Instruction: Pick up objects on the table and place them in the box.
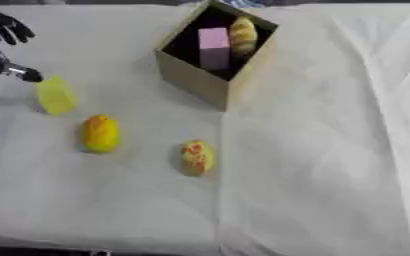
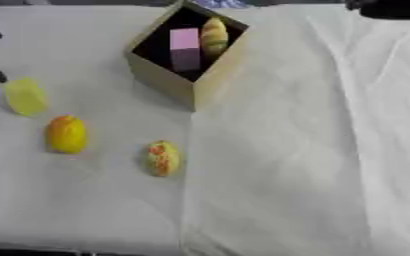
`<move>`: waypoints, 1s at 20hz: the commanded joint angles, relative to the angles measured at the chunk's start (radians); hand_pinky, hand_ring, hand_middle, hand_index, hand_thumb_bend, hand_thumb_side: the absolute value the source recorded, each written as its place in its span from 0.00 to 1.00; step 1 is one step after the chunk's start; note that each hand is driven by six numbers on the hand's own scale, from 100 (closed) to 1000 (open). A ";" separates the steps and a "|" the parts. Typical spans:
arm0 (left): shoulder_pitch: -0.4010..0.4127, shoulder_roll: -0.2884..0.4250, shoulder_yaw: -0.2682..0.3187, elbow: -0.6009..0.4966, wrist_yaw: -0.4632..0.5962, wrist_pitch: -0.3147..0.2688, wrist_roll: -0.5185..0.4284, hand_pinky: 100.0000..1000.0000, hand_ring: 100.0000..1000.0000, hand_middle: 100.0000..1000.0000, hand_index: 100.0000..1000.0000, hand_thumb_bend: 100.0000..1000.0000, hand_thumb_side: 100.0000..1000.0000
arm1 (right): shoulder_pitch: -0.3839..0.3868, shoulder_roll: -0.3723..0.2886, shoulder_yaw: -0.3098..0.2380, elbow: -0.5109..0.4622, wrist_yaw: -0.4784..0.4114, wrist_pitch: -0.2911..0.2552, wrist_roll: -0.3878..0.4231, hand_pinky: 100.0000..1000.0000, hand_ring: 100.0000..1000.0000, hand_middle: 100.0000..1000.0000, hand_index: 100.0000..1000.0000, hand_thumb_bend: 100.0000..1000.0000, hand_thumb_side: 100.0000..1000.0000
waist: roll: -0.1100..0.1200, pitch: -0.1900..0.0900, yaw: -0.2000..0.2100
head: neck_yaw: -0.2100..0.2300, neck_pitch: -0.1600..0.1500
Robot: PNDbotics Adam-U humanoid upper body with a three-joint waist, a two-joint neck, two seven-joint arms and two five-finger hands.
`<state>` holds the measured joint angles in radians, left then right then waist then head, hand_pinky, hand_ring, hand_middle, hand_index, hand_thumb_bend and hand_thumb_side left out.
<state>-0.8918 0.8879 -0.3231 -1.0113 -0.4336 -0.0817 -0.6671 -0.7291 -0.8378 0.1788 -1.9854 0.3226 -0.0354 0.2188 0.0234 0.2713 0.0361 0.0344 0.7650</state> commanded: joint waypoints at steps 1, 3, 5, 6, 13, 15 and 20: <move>-0.028 0.017 -0.002 0.013 0.011 0.004 -0.030 0.85 0.81 0.75 0.87 0.72 0.43 | -0.010 -0.008 -0.015 -0.015 -0.002 0.008 -0.003 0.87 0.78 0.67 0.79 0.00 0.01 | 0.002 -0.023 0.003 | 0.004 -0.002; -0.036 0.006 -0.008 0.030 0.008 0.007 -0.039 0.85 0.80 0.75 0.87 0.72 0.40 | -0.009 -0.004 -0.015 -0.015 -0.004 0.012 -0.003 0.87 0.78 0.67 0.79 0.00 0.02 | 0.002 -0.021 0.005 | 0.004 -0.004; -0.045 -0.008 -0.013 0.048 0.004 0.011 -0.041 0.84 0.80 0.74 0.86 0.71 0.40 | -0.009 0.000 -0.015 -0.015 -0.005 0.016 -0.003 0.87 0.78 0.67 0.78 0.00 0.03 | 0.002 -0.019 0.005 | 0.005 -0.005; -0.049 -0.013 -0.016 0.056 0.001 0.014 -0.040 0.84 0.80 0.74 0.86 0.71 0.39 | -0.008 0.001 -0.016 -0.015 -0.006 0.018 -0.003 0.87 0.77 0.67 0.78 0.00 0.03 | 0.002 -0.019 0.005 | 0.006 -0.006; -0.079 -0.051 -0.036 0.128 -0.042 0.008 -0.033 0.84 0.80 0.76 0.87 0.72 0.36 | -0.003 0.007 -0.022 -0.015 -0.011 0.028 -0.009 0.87 0.77 0.66 0.78 0.00 0.04 | 0.004 -0.013 0.008 | 0.008 -0.010; -0.086 -0.060 -0.038 0.146 -0.063 0.002 -0.026 0.84 0.81 0.77 0.87 0.73 0.34 | -0.002 0.010 -0.023 -0.015 -0.013 0.031 -0.011 0.87 0.77 0.66 0.78 0.00 0.05 | 0.005 -0.011 0.008 | 0.008 -0.011; -0.098 -0.086 -0.033 0.203 -0.108 -0.011 -0.022 0.84 0.81 0.77 0.86 0.71 0.29 | 0.001 0.013 -0.026 -0.015 -0.017 0.036 -0.014 0.87 0.77 0.66 0.77 0.00 0.06 | 0.005 -0.008 0.008 | 0.009 -0.015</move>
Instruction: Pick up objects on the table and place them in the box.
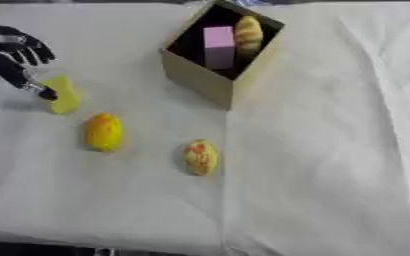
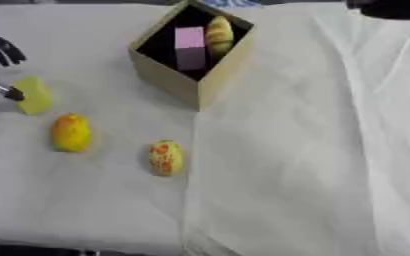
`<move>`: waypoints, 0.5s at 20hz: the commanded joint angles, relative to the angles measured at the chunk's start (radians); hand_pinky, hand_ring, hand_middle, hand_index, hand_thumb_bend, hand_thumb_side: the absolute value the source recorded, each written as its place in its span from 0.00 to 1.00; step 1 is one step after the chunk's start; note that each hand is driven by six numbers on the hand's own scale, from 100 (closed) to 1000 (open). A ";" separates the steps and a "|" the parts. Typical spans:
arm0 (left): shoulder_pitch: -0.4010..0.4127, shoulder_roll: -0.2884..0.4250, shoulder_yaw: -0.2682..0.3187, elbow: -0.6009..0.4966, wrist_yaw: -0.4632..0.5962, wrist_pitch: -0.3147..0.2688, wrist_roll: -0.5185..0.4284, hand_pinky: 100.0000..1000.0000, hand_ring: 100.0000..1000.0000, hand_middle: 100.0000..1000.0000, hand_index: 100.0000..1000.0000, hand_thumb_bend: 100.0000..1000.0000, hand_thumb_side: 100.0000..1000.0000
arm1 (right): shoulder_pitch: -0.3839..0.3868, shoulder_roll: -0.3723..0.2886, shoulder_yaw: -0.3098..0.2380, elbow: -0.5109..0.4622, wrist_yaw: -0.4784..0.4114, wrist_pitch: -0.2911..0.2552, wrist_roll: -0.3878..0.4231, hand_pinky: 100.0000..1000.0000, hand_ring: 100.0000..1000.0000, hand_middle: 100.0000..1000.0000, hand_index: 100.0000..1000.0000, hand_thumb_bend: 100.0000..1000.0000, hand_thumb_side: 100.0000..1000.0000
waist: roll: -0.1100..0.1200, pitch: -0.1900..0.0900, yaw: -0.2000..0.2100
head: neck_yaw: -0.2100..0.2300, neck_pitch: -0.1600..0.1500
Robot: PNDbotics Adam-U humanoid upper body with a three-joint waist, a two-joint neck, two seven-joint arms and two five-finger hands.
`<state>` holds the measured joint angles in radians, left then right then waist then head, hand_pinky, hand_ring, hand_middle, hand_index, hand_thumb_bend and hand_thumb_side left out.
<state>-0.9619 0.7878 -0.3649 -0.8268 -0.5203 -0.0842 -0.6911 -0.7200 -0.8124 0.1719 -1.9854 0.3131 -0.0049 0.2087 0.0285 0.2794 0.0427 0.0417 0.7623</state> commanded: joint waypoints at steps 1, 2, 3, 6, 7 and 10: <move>-0.032 0.008 0.010 0.029 -0.030 -0.010 0.004 0.84 0.80 0.77 0.85 0.70 0.29 | -0.007 -0.011 -0.019 -0.015 -0.008 0.006 -0.004 0.87 0.76 0.66 0.77 0.00 0.06 | 0.000 -0.015 0.001 | 0.003 -0.014; -0.036 0.000 0.012 0.041 -0.038 -0.011 0.007 0.84 0.80 0.77 0.85 0.69 0.29 | -0.006 -0.010 -0.020 -0.015 -0.009 0.007 -0.004 0.87 0.76 0.66 0.77 0.00 0.06 | 0.000 -0.014 0.000 | 0.004 -0.015; -0.040 -0.008 0.014 0.053 -0.045 -0.013 0.008 0.84 0.80 0.77 0.85 0.69 0.29 | -0.005 -0.009 -0.021 -0.015 -0.010 0.009 -0.005 0.87 0.76 0.66 0.77 0.00 0.06 | 0.000 -0.014 0.000 | 0.005 -0.016; -0.052 -0.030 0.021 0.090 -0.075 -0.017 0.013 0.83 0.80 0.77 0.86 0.69 0.31 | -0.003 -0.007 -0.023 -0.015 -0.012 0.011 -0.007 0.87 0.76 0.65 0.77 0.00 0.06 | -0.002 -0.012 -0.002 | 0.009 -0.018; -0.056 -0.036 0.024 0.102 -0.085 -0.018 0.016 0.83 0.80 0.77 0.86 0.69 0.31 | -0.003 -0.007 -0.024 -0.015 -0.013 0.011 -0.008 0.87 0.76 0.65 0.77 0.00 0.06 | -0.002 -0.012 -0.002 | 0.010 -0.019; -0.065 -0.055 0.037 0.138 -0.104 -0.023 0.027 0.83 0.79 0.76 0.86 0.65 0.33 | -0.001 -0.005 -0.026 -0.015 -0.014 0.013 -0.010 0.87 0.76 0.65 0.76 0.00 0.07 | -0.004 -0.010 -0.003 | 0.011 -0.022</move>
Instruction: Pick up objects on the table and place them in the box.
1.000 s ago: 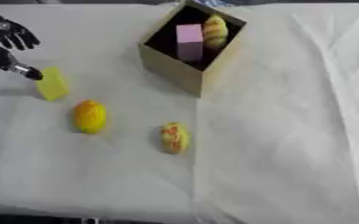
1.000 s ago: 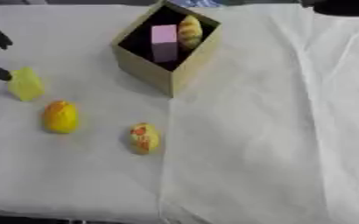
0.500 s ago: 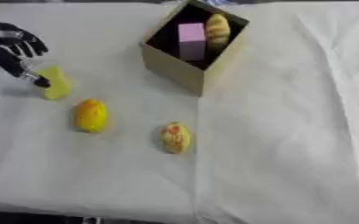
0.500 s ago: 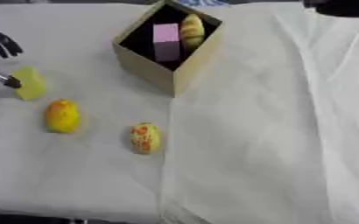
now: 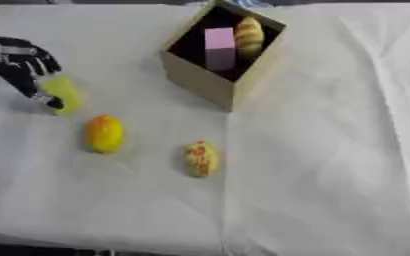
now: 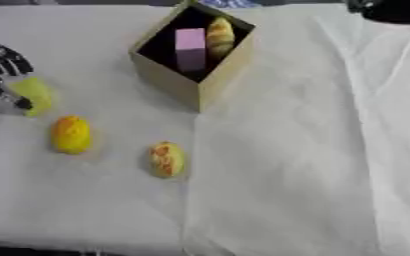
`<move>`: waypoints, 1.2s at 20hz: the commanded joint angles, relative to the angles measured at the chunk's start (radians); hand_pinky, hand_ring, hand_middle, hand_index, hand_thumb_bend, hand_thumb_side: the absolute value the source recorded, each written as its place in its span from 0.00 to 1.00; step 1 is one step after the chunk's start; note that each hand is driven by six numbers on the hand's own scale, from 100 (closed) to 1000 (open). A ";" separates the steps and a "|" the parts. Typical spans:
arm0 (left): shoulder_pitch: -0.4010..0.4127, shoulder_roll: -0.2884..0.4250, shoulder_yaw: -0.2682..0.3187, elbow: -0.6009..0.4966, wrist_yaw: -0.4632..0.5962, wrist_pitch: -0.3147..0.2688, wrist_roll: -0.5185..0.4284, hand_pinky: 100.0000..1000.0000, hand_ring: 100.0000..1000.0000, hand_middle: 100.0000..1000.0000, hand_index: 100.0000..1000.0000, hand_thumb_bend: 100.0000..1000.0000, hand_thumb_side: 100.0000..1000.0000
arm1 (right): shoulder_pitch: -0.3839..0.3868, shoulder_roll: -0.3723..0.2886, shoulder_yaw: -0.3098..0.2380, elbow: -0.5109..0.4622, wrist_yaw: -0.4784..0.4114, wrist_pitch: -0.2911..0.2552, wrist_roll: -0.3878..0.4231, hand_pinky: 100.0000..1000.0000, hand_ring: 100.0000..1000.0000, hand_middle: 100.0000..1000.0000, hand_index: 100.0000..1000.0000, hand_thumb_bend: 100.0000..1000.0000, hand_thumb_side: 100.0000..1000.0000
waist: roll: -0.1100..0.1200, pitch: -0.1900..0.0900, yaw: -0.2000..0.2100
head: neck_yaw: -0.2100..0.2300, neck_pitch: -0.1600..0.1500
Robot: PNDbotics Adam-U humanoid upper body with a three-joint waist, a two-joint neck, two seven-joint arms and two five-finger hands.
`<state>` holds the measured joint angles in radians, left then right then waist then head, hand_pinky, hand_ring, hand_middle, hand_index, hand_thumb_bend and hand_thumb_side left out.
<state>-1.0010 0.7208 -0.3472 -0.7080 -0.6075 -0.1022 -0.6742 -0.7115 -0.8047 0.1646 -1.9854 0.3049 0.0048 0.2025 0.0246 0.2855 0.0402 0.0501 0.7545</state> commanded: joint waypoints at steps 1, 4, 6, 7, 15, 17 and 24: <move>-0.029 0.007 0.022 0.029 -0.021 -0.006 0.013 0.82 0.79 0.75 0.85 0.64 0.33 | -0.009 -0.013 -0.019 -0.015 -0.006 0.004 -0.005 0.87 0.76 0.65 0.76 0.00 0.07 | -0.001 -0.015 -0.001 | 0.003 -0.015; -0.033 -0.003 0.026 0.047 -0.034 -0.014 0.017 0.80 0.76 0.71 0.82 0.59 0.30 | -0.008 -0.013 -0.021 -0.015 -0.007 0.006 -0.007 0.87 0.76 0.65 0.76 0.00 0.07 | -0.001 -0.012 -0.002 | 0.005 -0.014; -0.034 -0.005 0.026 0.053 -0.044 -0.019 0.010 0.78 0.74 0.69 0.80 0.56 0.26 | -0.007 -0.012 -0.022 -0.015 -0.008 0.007 -0.009 0.87 0.76 0.65 0.76 0.00 0.07 | -0.001 -0.011 -0.001 | 0.006 -0.013; -0.035 -0.006 0.027 0.054 -0.049 -0.021 0.005 0.77 0.73 0.67 0.79 0.51 0.22 | -0.006 -0.012 -0.023 -0.015 -0.008 0.008 -0.010 0.87 0.76 0.65 0.76 0.00 0.08 | 0.000 -0.010 0.000 | 0.006 -0.013; -0.020 0.014 0.031 -0.027 -0.025 -0.017 0.022 0.73 0.66 0.60 0.73 0.20 0.09 | 0.000 -0.010 -0.028 -0.015 -0.009 0.014 -0.014 0.87 0.76 0.65 0.76 0.00 0.08 | -0.001 -0.009 -0.002 | 0.004 -0.013; -0.012 0.040 0.020 -0.119 0.001 -0.008 0.024 0.73 0.67 0.61 0.74 0.17 0.09 | 0.001 -0.011 -0.029 -0.015 -0.009 0.014 -0.016 0.87 0.76 0.65 0.76 0.00 0.08 | -0.001 -0.011 -0.003 | 0.003 -0.013; -0.104 0.010 0.018 -0.337 0.012 0.033 0.031 0.75 0.67 0.62 0.74 0.17 0.08 | 0.015 -0.012 -0.032 -0.015 -0.023 0.002 -0.026 0.87 0.76 0.65 0.76 0.00 0.08 | 0.006 -0.023 -0.011 | -0.003 -0.009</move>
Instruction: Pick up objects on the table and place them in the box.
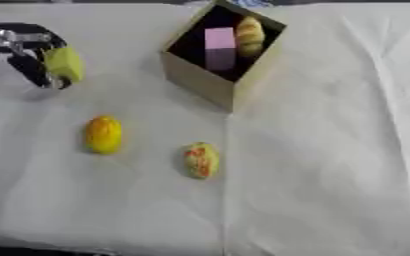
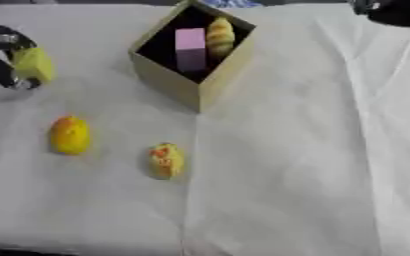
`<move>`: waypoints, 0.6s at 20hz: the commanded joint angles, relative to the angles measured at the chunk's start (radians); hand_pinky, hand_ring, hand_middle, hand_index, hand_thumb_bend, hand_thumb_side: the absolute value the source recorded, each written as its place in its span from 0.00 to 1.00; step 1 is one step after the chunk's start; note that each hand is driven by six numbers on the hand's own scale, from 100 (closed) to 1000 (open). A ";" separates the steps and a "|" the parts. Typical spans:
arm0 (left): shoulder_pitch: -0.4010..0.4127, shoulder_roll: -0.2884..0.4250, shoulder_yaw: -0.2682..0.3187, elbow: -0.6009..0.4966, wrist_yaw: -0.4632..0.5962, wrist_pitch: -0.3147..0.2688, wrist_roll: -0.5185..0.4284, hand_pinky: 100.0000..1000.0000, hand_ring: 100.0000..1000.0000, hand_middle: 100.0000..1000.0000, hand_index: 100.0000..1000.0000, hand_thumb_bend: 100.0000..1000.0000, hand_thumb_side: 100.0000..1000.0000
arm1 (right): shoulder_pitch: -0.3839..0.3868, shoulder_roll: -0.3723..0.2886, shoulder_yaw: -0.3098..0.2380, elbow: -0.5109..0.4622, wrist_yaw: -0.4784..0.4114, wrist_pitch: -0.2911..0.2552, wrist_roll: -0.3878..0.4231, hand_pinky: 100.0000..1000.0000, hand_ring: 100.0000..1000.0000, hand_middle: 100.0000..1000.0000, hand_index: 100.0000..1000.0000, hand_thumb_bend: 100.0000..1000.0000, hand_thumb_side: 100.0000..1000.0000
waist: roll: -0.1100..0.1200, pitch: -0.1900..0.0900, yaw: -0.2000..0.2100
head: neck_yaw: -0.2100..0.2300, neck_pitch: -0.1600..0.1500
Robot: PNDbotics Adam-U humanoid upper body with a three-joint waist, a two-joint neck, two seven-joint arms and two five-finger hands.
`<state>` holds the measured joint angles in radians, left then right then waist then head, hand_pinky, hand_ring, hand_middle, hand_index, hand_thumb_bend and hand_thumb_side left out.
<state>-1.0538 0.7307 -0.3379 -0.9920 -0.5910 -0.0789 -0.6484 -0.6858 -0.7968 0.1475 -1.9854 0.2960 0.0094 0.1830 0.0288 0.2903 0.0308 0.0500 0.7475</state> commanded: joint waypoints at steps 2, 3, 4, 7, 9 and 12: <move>-0.104 -0.060 0.014 -0.046 -0.027 0.006 0.011 0.75 0.67 0.61 0.74 0.18 0.09 | -0.012 -0.014 -0.013 -0.015 -0.028 -0.004 -0.005 0.88 0.77 0.66 0.76 0.00 0.12 | 0.004 -0.030 -0.005 | -0.005 -0.001; -0.129 -0.095 0.019 -0.036 -0.039 0.004 0.016 0.74 0.67 0.61 0.74 0.18 0.10 | -0.014 -0.009 -0.012 -0.015 -0.035 -0.003 -0.002 0.88 0.77 0.66 0.76 0.00 0.13 | 0.005 -0.031 -0.009 | -0.005 -0.002; -0.152 -0.130 0.021 -0.027 -0.051 -0.004 0.020 0.74 0.66 0.61 0.74 0.19 0.11 | -0.017 -0.005 -0.010 -0.015 -0.042 -0.003 0.002 0.88 0.77 0.66 0.76 0.00 0.15 | 0.006 -0.032 -0.014 | -0.005 -0.003; -0.209 -0.233 0.037 0.022 -0.086 -0.008 0.039 0.74 0.66 0.60 0.74 0.21 0.15 | -0.032 0.008 -0.004 -0.015 -0.059 -0.004 0.013 0.88 0.77 0.66 0.76 0.00 0.18 | 0.008 -0.031 -0.032 | 0.005 -0.005; -0.232 -0.287 0.045 0.057 -0.102 -0.015 0.049 0.74 0.66 0.60 0.74 0.22 0.17 | -0.043 0.016 -0.001 -0.015 -0.067 -0.004 0.019 0.88 0.77 0.66 0.76 0.00 0.20 | 0.010 -0.028 -0.045 | 0.012 -0.007; -0.249 -0.341 0.054 0.113 -0.123 -0.031 0.056 0.75 0.66 0.60 0.74 0.23 0.18 | -0.054 0.023 0.001 -0.015 -0.074 -0.003 0.023 0.88 0.77 0.66 0.76 0.00 0.21 | 0.012 -0.024 -0.059 | 0.019 -0.010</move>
<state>-1.2733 0.3929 -0.3012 -0.8908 -0.7024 -0.1032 -0.5987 -0.7223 -0.7607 0.1547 -1.9854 0.2339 0.0077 0.2023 0.0429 0.2854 -0.0285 0.0632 0.7468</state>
